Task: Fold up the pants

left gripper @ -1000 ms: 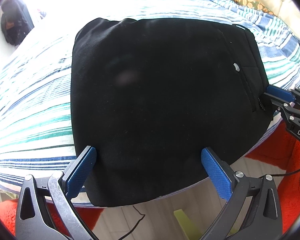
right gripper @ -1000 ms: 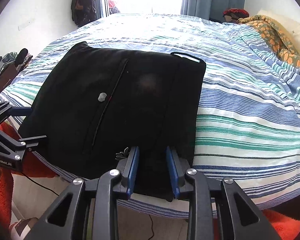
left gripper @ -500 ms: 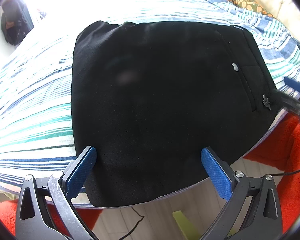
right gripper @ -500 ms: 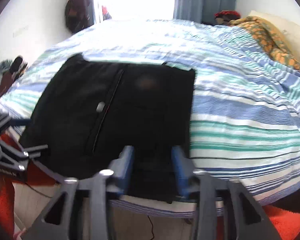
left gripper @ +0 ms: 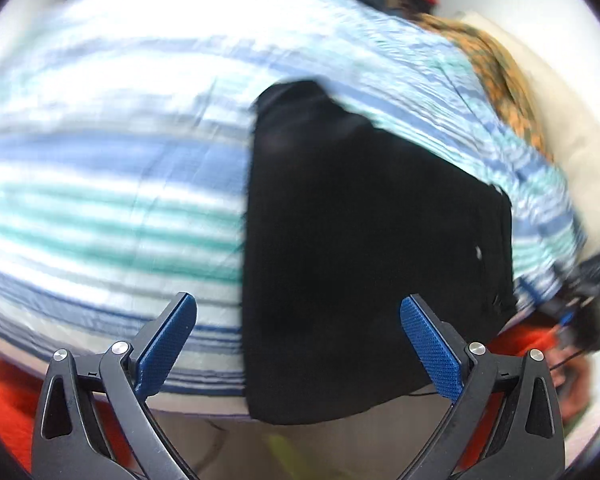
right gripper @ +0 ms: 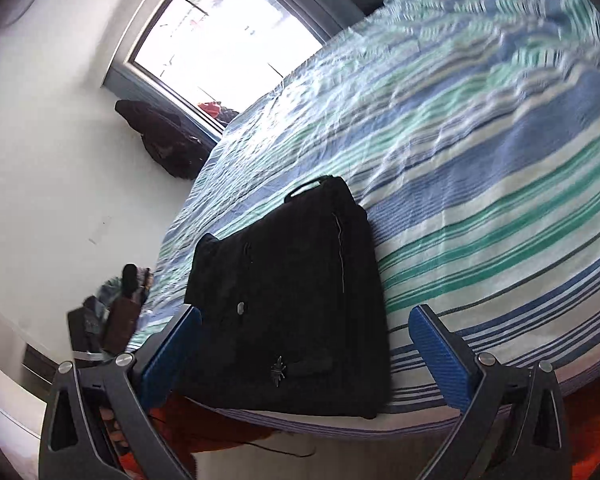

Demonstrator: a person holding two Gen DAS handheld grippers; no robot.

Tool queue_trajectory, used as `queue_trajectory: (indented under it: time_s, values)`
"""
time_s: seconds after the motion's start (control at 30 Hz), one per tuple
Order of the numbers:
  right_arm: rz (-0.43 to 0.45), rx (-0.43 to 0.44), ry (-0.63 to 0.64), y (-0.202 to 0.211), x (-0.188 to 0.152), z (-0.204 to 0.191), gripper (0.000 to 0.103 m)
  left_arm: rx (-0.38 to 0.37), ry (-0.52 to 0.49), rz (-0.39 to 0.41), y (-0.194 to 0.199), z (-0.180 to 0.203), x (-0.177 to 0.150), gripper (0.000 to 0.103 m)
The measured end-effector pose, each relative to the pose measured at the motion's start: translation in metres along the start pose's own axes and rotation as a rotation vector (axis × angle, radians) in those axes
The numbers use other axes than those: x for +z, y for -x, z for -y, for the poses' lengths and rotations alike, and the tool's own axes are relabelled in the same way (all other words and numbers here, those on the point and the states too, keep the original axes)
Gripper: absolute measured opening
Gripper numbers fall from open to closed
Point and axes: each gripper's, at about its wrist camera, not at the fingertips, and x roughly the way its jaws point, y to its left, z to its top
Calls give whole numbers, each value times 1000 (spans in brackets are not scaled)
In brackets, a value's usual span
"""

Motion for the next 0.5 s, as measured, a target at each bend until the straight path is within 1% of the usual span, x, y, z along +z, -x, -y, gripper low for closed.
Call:
queue_trajectory:
  time_s: [0.03,0.07,0.1,0.17,0.23,0.27,0.3,0.37,0.43,0.47,0.5]
  values:
    - [-46,-8,-6,-9,2,6,81,-43,60,-32,-6,-12,1,101]
    - [-89,-31,-4,-17,4,11,78,-79,103,-57,-10,-17,-1,101]
    - [-125,-40,2,-25,4,16,78,-105,123,-66,-13,-20,0,101]
    - [-183,-19,-12,-40,3,22,77,-147,108,-58,-14,-18,2,101]
    - [-202,-28,-19,-50,2,23,77,-191,65,-74,-19,-9,1,101]
    - [-207,-23,-22,-53,1,23,77,-202,55,-89,-24,-7,4,101]
    - [-217,-6,-30,-59,0,24,77,-198,45,-103,-30,-6,2,101]
    - [-255,55,-55,-69,-1,24,77,-157,12,-115,-37,3,1,101]
    - [-268,52,-49,-75,-4,21,75,-123,-22,-113,-36,12,0,101]
    - [-270,34,-35,-73,-5,18,67,-109,-38,-114,-34,16,-2,97]
    - [-270,2,-9,-74,-6,14,60,-72,-63,-110,-31,22,-5,92]
